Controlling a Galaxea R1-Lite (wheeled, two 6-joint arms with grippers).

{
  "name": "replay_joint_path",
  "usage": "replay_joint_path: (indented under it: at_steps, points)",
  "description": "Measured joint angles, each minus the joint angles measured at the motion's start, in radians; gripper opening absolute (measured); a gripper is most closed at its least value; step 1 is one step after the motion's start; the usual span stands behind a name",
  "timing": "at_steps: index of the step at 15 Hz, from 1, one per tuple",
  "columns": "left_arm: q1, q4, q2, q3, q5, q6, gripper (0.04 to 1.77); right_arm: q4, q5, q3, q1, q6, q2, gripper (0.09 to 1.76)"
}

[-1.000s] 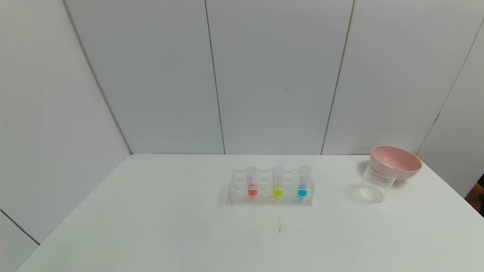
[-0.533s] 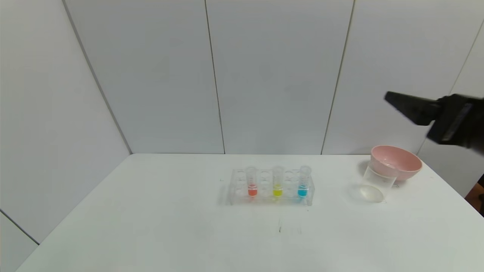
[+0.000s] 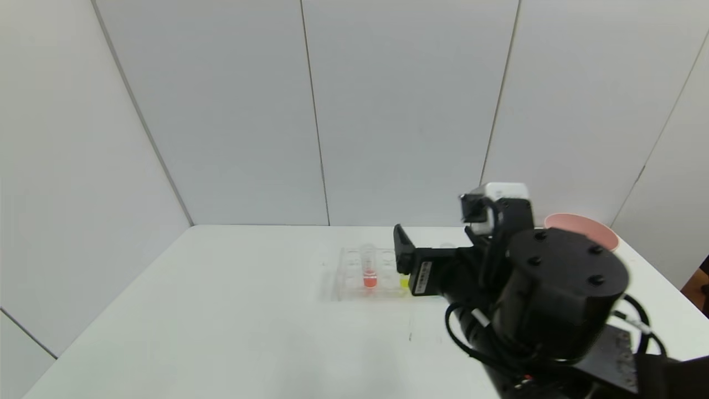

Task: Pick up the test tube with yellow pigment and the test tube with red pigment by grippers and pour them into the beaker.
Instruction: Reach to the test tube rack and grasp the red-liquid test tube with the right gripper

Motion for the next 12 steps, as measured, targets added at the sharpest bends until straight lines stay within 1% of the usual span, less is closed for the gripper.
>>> replay_joint_path:
  at_steps: [3, 6, 9, 12]
  points:
    - [0.0, 0.0, 0.0, 0.0, 0.0, 0.0, 1.76, -0.058, -0.069, -0.039, 0.043, -0.003, 0.167, 1.71]
    - [0.0, 0.0, 0.0, 0.0, 0.0, 0.0, 1.76, -0.067, -0.137, -0.15, 0.073, -0.005, 0.305, 1.71]
    - [0.0, 0.0, 0.0, 0.0, 0.0, 0.0, 1.76, -0.065, -0.151, -0.243, 0.077, -0.003, 0.405, 1.71]
    - [0.0, 0.0, 0.0, 0.0, 0.0, 0.0, 1.76, -0.058, -0.128, -0.314, 0.06, -0.001, 0.467, 1.71]
